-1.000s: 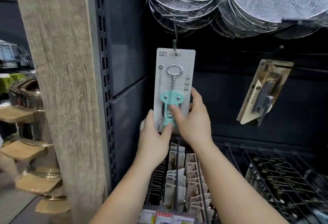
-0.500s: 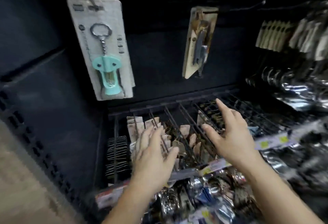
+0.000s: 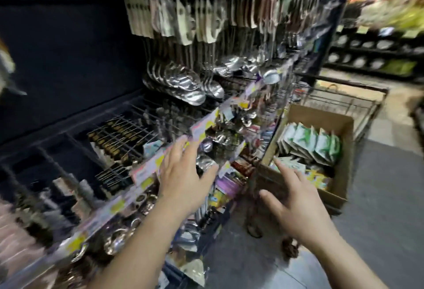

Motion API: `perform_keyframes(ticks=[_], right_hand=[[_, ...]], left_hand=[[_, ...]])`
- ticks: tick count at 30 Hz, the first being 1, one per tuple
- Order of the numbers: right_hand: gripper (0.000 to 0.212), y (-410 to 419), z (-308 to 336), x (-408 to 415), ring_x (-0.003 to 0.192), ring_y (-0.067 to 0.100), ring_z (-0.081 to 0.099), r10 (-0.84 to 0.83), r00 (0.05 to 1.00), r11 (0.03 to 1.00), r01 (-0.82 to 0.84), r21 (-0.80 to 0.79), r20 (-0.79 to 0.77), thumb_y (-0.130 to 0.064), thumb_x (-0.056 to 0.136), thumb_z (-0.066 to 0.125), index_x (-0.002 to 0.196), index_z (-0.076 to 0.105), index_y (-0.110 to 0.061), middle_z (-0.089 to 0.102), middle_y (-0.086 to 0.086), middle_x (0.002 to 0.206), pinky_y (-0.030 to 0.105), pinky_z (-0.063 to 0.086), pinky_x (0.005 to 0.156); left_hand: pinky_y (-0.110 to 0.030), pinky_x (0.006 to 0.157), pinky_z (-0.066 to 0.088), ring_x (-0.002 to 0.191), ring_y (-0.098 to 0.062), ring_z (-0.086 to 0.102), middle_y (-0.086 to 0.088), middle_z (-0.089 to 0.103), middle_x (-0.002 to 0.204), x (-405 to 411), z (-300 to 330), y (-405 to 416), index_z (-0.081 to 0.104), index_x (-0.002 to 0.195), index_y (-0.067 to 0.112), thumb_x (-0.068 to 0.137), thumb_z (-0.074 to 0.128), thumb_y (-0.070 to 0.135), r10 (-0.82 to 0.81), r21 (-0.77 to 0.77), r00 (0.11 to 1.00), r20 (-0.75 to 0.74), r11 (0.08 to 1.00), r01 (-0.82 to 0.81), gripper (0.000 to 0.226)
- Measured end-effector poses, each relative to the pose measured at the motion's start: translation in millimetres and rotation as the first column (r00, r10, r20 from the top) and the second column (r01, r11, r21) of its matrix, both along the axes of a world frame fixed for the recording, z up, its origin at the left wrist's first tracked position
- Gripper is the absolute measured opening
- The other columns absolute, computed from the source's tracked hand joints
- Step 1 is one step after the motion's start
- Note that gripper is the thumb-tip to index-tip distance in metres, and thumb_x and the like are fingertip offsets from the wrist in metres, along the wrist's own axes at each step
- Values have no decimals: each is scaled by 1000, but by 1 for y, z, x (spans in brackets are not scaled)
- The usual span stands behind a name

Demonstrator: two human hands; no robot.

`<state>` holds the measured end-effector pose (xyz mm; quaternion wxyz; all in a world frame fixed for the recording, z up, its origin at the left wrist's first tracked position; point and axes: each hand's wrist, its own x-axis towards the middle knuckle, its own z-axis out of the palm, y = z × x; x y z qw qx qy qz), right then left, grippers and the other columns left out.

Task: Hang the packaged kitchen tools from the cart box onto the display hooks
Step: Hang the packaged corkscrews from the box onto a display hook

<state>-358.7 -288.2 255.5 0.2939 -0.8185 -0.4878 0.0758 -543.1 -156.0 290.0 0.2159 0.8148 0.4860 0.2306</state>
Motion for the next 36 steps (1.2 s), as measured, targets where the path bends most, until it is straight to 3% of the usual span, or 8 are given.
perform_keyframes(ticks=[4, 8, 13, 18, 26, 36], right_hand=[[76, -4, 8, 79, 133, 25, 41, -111, 993, 994, 110, 14, 40, -46, 90, 65, 154, 27, -32, 46, 6, 143, 34, 34, 108], [76, 5, 17, 143, 135, 26, 39, -178, 983, 984, 177, 19, 51, -45, 91, 64, 155, 25, -30, 44, 6, 145, 36, 35, 107], [77, 22, 13, 198, 135, 26, 38, -232, 973, 973, 232, 7, 21, -47, 91, 63, 155, 23, -31, 44, 5, 145, 38, 36, 107], [77, 28, -14, 230, 130, 25, 43, -264, 964, 964, 264, -34, -4, -43, 89, 67, 154, 28, -30, 47, 4, 139, 37, 36, 109], [78, 26, -49, 270, 131, 10, 38, -365, 925, 927, 351, -132, -107, -43, 86, 69, 150, 24, -46, 39, -14, 136, 23, 33, 101], [75, 90, -83, 368, 135, 20, 41, -433, 885, 892, 394, -221, -170, -40, 88, 69, 152, 33, -30, 46, 1, 143, 30, 32, 109]], left_hand=[[-35, 122, 15, 149, -21, 20, -1, 26, 160, 73, -15, -22, 40, 150, 29, 90, 57, 57, -136, -10, 991, -6, 991, 136, 68], [-36, 121, 16, 148, -20, 21, 1, 27, 160, 124, -27, -34, 42, 148, 31, 74, 37, 70, -226, -65, 974, -31, 973, 223, 84], [-40, 123, 18, 151, -20, 17, 3, 22, 161, 185, -44, -13, 37, 151, 35, 89, 55, 59, -298, -112, 953, -52, 950, 291, 69], [-39, 124, 14, 152, -20, 12, 3, 17, 164, 254, -54, 39, 32, 153, 33, 95, 57, 51, -333, -127, 942, -49, 937, 325, 65], [-44, 123, 17, 151, -26, 17, -4, 23, 163, 383, -57, 138, 37, 152, 25, 96, 59, 46, -394, -104, 919, -28, 915, 389, 64], [-41, 121, 20, 149, -24, 20, -4, 26, 161, 459, -108, 170, 39, 150, 25, 96, 58, 48, -433, -218, 894, -115, 889, 403, 62]])
